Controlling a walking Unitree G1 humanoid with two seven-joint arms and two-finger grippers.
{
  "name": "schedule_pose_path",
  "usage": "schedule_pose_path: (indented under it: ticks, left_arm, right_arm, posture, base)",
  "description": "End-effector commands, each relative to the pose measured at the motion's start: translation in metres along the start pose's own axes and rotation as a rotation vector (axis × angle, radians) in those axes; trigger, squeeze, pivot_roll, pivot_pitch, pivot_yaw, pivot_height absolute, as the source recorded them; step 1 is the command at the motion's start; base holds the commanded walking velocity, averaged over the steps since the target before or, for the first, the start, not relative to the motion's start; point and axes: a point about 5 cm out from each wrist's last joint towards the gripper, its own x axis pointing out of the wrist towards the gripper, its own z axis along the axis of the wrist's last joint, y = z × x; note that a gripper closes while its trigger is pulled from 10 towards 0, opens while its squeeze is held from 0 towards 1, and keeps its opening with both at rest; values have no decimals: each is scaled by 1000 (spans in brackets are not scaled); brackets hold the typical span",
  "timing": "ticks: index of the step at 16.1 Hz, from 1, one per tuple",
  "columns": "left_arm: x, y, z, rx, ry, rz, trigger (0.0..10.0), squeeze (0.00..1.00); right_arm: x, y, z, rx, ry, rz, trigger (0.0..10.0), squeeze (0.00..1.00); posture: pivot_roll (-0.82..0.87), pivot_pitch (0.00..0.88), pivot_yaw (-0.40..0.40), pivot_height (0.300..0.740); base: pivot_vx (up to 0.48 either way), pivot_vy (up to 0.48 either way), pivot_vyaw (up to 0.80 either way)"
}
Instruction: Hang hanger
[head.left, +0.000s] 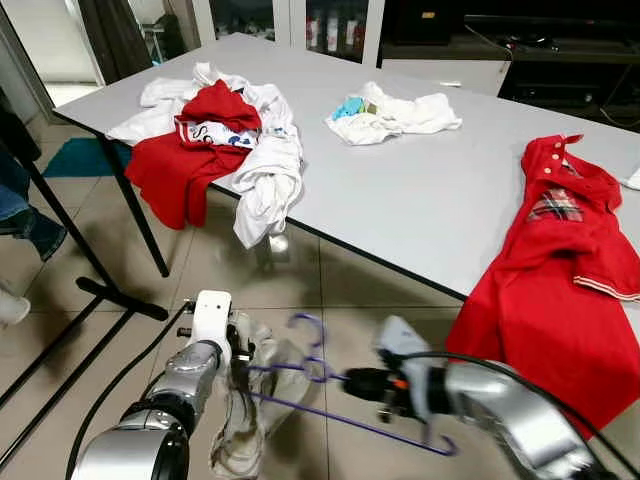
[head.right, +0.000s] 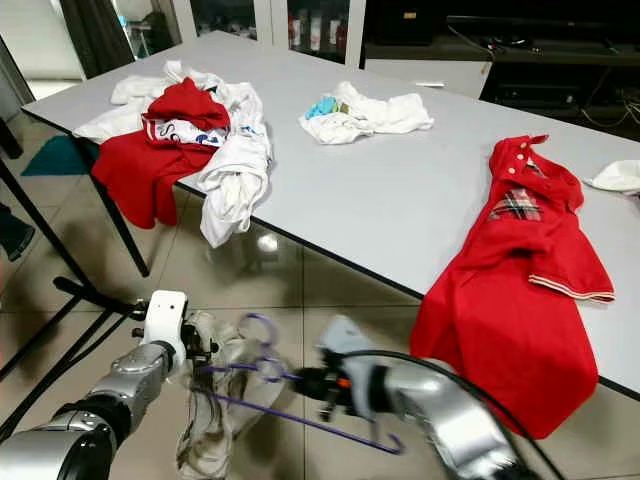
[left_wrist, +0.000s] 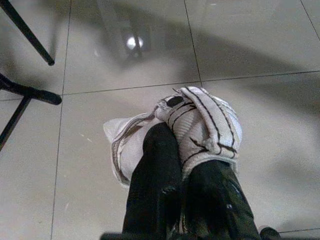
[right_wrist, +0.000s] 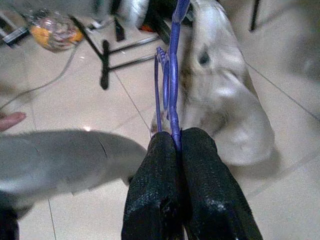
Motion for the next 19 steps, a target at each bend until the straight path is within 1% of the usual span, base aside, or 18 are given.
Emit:
schedule_pose_path:
  ticks: [1,2,3,4,5,6,10,13,16,18,19]
  left_arm:
    - [1,2,11,9,-36,0,10000,0]
    - [1,2,11,10,-36,1,10000,0]
    - [1,2,11,10,-38,1,10000,0]
    - [1,2,12,10,-39,1,10000,0]
    - [2,2,12,10,-41,0,10000,0]
    - [2,2,13,9,-43,0,10000,0]
    - [1,2,12,8,-43,-1,10000,0]
    - [1,1,12,8,-42,-5,10000,0]
    - [2,0,12,6,-43,-8,10000,0]
    - [1,1,11,5,-41,-6,10000,0]
    - [1,1,11,6,-40,-5,10000,0]
  right_arm:
    - [2,-3,0,-6,24,-16,10000,0]
    - [7,-5,0,3,30,-27,10000,0]
    - [14,-10,-1,10,46,-58,10000,0]
    - [16,-13,-2,14,54,-82,10000,0]
    - [17,-21,-3,33,67,-137,10000,0]
    - [17,-25,-3,33,71,-158,10000,0]
    - [13,-33,-3,50,63,-214,10000,0]
    - [11,-33,-2,59,43,-212,10000,0]
    - [4,-28,2,48,8,-169,10000,0]
    - [-9,-24,6,32,-26,-132,10000,0]
    - [-12,-21,5,19,-29,-111,10000,0]
  posture:
    - [-138,0,49,740]
    - [-136,0,49,740]
    - [-134,0,50,740]
    - [-132,0,50,740]
    - [-128,0,49,740]
    - [-128,0,49,740]
    - [-132,0,50,740]
    - [-135,0,48,740]
    - [-135,0,48,740]
    - [-135,0,47,740]
    - [-137,0,48,740]
  base:
    - [0,0,0]
    - [0,0,0]
    - [0,0,0]
    - [0,0,0]
    - [0,0,0]
    - [0,0,0]
    - [0,0,0]
    - [0,0,0]
    - [0,0,0]
    - [0,0,0]
    - [0,0,0]
